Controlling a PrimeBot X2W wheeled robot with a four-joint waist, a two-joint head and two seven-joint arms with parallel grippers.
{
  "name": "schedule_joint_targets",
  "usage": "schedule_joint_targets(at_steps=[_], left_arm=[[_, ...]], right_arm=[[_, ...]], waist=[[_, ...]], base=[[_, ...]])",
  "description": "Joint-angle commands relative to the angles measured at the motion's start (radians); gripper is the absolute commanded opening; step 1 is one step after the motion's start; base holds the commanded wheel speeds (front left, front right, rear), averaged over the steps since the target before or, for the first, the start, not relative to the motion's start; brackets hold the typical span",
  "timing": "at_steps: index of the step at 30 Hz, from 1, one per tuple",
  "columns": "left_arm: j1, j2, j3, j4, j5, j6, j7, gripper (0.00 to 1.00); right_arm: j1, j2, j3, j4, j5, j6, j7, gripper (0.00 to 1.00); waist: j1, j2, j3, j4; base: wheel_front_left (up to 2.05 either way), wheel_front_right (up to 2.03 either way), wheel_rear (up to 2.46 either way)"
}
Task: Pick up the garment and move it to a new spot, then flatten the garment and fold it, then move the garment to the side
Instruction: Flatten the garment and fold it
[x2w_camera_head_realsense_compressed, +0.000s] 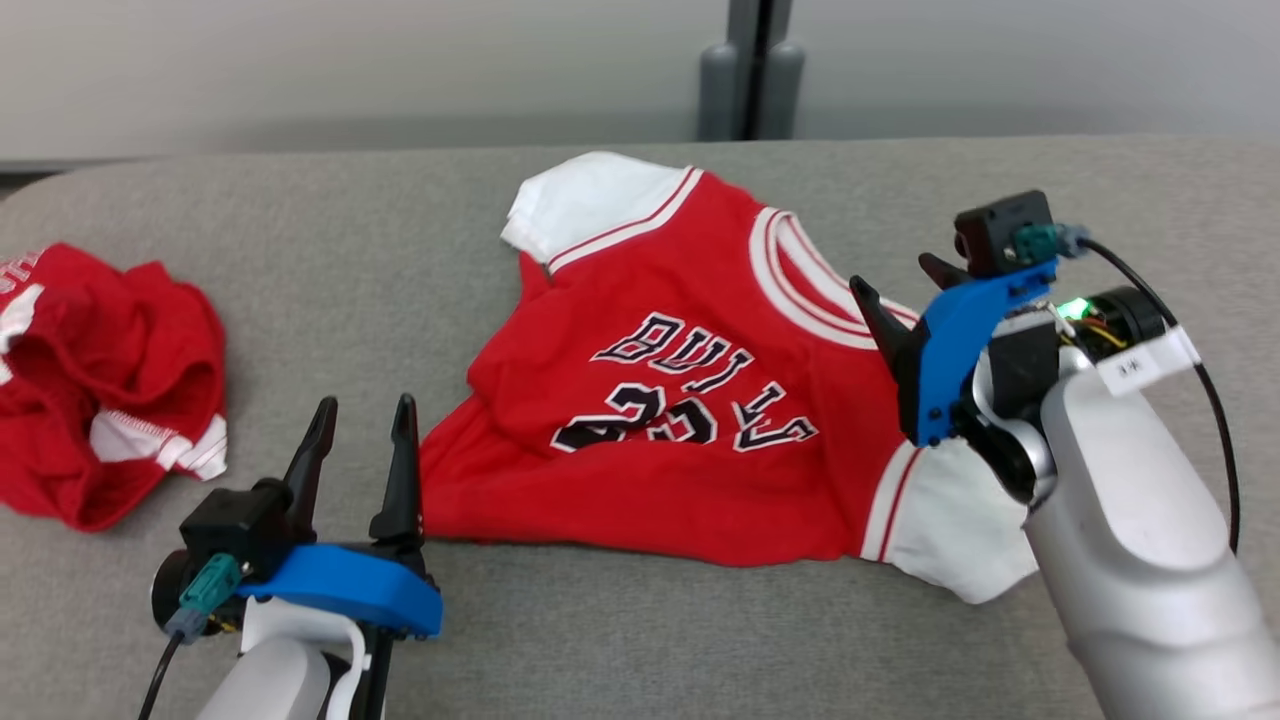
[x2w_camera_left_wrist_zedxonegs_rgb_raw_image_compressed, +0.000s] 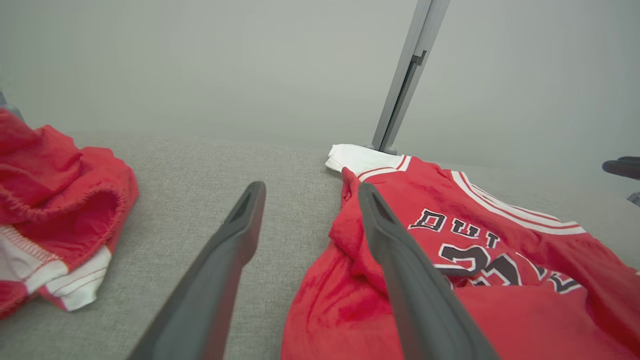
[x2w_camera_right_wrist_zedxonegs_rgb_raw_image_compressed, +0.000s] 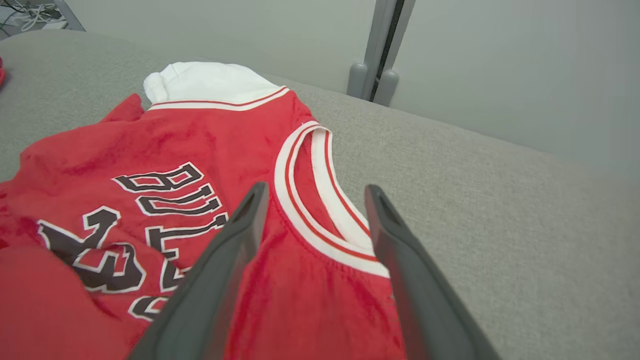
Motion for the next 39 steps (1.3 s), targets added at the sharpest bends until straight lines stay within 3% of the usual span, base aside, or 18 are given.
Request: schedule_joint_targets(at_steps=[1,10,17,18,19,20,26,32,36,37,38,39], left_arm=[[-0.037,-0.010,-0.007,-0.002,0.009,-0.009,-0.003,1.00],[-0.136,-0.053,-0.051,0.014,0.044,-0.044,-0.015,1.00],[-0.185,-0.080,-0.069,0.031,0.055,-0.061,-0.020,1.00],[-0.191,-0.082,-0.071,0.035,0.058,-0.066,-0.021,1.00],[-0.196,-0.086,-0.072,0.039,0.060,-0.069,-0.023,1.00],[-0.200,-0.089,-0.073,0.042,0.061,-0.069,-0.024,1.00],[-0.210,-0.090,-0.060,0.054,0.063,-0.074,-0.029,1.00],[-0.206,-0.086,-0.047,0.065,0.066,-0.077,-0.033,1.00],[-0.206,-0.082,-0.044,0.071,0.066,-0.078,-0.034,1.00],[-0.205,-0.081,-0.043,0.073,0.066,-0.079,-0.034,1.00],[-0.204,-0.080,-0.043,0.076,0.066,-0.079,-0.034,1.00],[-0.202,-0.079,-0.043,0.079,0.065,-0.079,-0.034,1.00]], right_arm=[[-0.065,-0.010,0.020,0.078,0.001,0.000,-0.005,1.00],[-0.236,-0.025,0.046,0.386,-0.034,0.000,-0.042,1.00],[-0.292,-0.039,0.041,0.529,-0.065,0.000,-0.055,1.00],[-0.295,-0.035,0.047,0.553,-0.065,0.000,-0.049,0.84],[-0.299,-0.032,0.058,0.571,-0.068,0.001,-0.046,0.35],[-0.305,-0.031,0.066,0.584,-0.067,0.001,-0.055,0.00],[-0.370,-0.113,0.018,0.631,-0.103,-0.001,-0.138,0.00],[-0.407,-0.196,-0.172,0.647,-0.244,0.000,-0.245,0.00],[-0.385,-0.193,-0.273,0.632,-0.318,0.000,-0.280,0.00],[-0.381,-0.185,-0.294,0.627,-0.333,0.000,-0.291,0.32],[-0.377,-0.176,-0.312,0.622,-0.343,0.000,-0.302,1.00],[-0.371,-0.164,-0.325,0.621,-0.353,0.000,-0.313,1.00]], waist=[[-0.0001,0.0000,0.059,0.060],[-0.0001,0.0000,0.160,0.159],[-0.0001,0.0000,0.205,0.198],[-0.0001,0.0000,0.209,0.202],[-0.0001,0.0000,0.211,0.204],[-0.0001,0.0000,0.214,0.206],[-0.0001,0.0000,0.214,0.196],[-0.0001,0.0000,0.211,0.173],[-0.0001,0.0000,0.206,0.157],[-0.0001,0.0000,0.204,0.153],[-0.0001,0.0000,0.200,0.148],[-0.0001,0.0000,0.194,0.144]], base=[[0.00,0.00,0.00],[0.00,0.00,0.00],[0.00,0.00,0.00],[0.00,0.00,0.00],[0.00,0.00,0.00],[0.00,0.00,0.00],[0.00,0.00,0.00],[0.00,0.00,0.00],[0.00,0.00,0.00],[0.00,0.00,0.00],[0.00,0.00,0.00],[0.00,0.00,0.00]])
